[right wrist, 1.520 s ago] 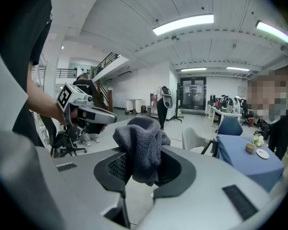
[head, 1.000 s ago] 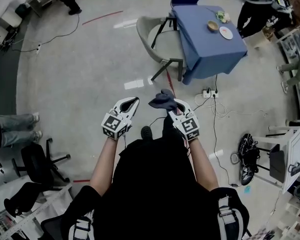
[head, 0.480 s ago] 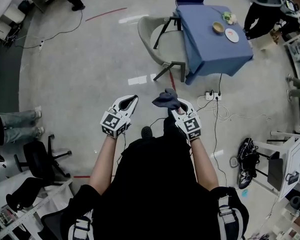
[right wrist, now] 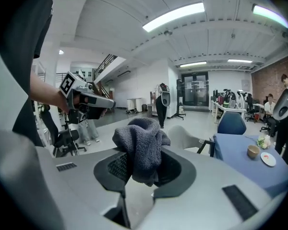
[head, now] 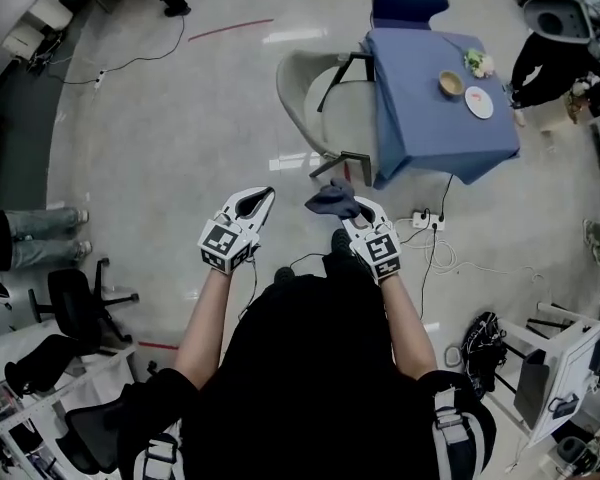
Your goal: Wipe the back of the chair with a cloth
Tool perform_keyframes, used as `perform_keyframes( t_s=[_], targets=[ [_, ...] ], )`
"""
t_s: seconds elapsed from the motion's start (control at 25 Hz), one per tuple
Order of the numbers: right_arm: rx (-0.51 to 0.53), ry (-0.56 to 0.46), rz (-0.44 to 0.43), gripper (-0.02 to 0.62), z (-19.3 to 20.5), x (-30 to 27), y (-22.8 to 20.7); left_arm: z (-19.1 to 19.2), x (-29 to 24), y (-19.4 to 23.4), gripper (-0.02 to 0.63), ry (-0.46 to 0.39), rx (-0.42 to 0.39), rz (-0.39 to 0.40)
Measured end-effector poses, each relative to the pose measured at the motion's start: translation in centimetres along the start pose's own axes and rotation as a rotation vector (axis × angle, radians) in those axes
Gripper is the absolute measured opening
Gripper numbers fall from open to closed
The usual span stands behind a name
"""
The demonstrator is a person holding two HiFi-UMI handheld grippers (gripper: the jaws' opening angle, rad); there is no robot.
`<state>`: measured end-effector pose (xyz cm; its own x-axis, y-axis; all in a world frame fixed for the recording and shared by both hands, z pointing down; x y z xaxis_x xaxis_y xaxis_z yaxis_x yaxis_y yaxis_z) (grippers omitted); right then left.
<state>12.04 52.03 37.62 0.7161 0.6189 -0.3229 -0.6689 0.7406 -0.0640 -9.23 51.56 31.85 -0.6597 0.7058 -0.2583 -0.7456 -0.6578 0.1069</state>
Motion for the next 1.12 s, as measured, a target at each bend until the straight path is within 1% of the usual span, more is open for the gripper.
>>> perform_keyframes(
  t_s=[0.12, 0.28, 0.52, 0.68, 0.88, 1.12],
  targets=[
    [0.015, 0.005, -0.045, 0.118, -0.4, -0.2, -3.9, -1.6, -3.4, -0.2, 0.026, -0.018, 0.009, -0.04],
    [0.037, 0.021, -0.103, 0.118, -0.5, -0.2, -8.8, -2.6, -7.0, -1.3, 0.026, -0.024, 0.028, -0.091],
    [0.054, 0.02, -0.166, 0.118, -0.9, -1.1, -13.3, -2.7, -9.8, -1.7, 0.026, -0.021, 0.057, -0.167],
    [0.059, 0.024, -0.185, 0.12, -0.8, -1.8, -14.3, -2.6, -10.5, -1.6, 0.026, -0.027, 0.066, -0.192],
    [0.056, 0.019, -0.191, 0.12, -1.3, -2.5, -14.8, -2.4, -11.3, -0.6, 0.026, -0.031, 0.085, -0.209],
    [0.061, 0.03, -0.167, 0.12, -0.9, -3.8, -14.9, -1.8, -12.7, 1.2, 0.026, -0.041, 0.089, -0.17]
  ],
)
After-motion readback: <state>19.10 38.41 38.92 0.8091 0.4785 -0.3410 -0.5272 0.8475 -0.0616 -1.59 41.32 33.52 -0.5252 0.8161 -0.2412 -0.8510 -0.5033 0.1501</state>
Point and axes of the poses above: the fingertips, and each gripper's own axes: x backward along the fingers, y to its left, z out of its underside, the point moved 5 cm from there along x, backward along the fingers, and after that the axes turned 5 degrees about -y, right-handed, at the moved point
